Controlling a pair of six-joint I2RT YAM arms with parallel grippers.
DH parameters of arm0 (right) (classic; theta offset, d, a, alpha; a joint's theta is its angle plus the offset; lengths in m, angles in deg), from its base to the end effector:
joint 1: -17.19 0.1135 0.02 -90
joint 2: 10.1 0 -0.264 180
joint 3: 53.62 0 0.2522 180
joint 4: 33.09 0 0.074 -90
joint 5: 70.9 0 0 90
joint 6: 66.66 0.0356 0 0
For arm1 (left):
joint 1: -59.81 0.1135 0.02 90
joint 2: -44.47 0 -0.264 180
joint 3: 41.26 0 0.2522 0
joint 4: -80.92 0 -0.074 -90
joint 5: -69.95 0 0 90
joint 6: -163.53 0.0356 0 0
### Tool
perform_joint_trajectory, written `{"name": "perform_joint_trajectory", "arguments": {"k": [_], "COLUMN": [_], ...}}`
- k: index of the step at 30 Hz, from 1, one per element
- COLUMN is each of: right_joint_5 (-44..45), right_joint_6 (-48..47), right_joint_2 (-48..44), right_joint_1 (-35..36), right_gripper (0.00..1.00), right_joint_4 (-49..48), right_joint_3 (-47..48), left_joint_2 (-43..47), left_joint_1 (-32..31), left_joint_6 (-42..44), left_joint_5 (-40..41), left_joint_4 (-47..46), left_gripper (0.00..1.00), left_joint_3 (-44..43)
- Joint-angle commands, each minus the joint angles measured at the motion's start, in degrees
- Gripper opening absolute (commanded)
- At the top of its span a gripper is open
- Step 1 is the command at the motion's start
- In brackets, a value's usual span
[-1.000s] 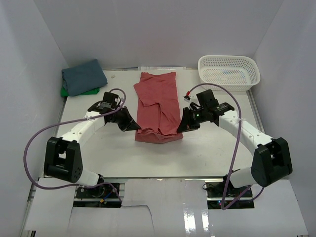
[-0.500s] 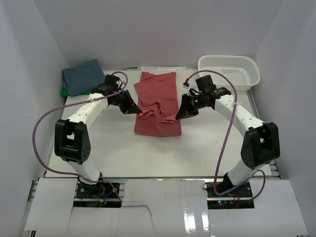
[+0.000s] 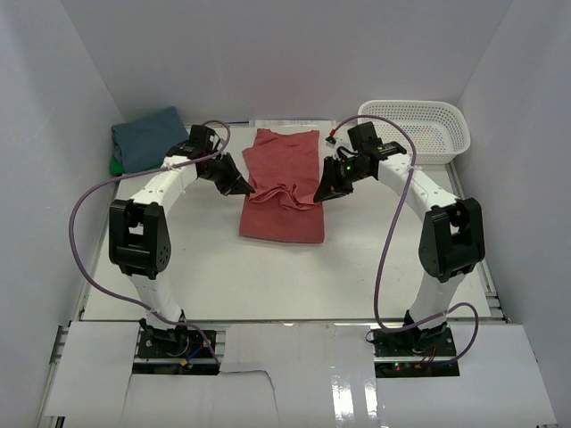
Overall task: Fold and stack the t-shirts
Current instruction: Fold the folded rectangular tshirt in 1/3 of the way
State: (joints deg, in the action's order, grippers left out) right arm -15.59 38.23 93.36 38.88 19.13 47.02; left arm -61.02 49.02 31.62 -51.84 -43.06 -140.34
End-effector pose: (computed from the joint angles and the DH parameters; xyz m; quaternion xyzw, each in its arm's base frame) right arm 0.3572 0.1639 0.2732 -0.1434 0.9035 0.3600 0.1830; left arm 0.3790 -0.0913 0.2473 -0.1877 0.9173 -0.3401 0.0873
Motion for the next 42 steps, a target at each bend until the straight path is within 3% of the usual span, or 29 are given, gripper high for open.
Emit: {"name": "perform_joint_trajectory", "arguments": {"k": [1, 42], "right_joint_5": [-0.37, -0.63], "right_joint_6": [-1.53, 0.05], "right_joint_2": [1.74, 21.86], "right_joint_1": [-0.42, -3.50], "right_gripper": [0.08, 0.08], "right_joint_4": [0.57, 2.68], "right_joint_3": [3.65, 24.39], "left_joint_2": [-1.20, -16.76], "left_joint_1": [0.59, 2.52], "left_joint_6": [1.04, 0.87], "left_joint_5": [0.33, 0.85], "left_joint_4": [-0.42, -2.97], "left_gripper": [0.00, 0.00], "left_joint_3": [-3.45, -16.98]}}
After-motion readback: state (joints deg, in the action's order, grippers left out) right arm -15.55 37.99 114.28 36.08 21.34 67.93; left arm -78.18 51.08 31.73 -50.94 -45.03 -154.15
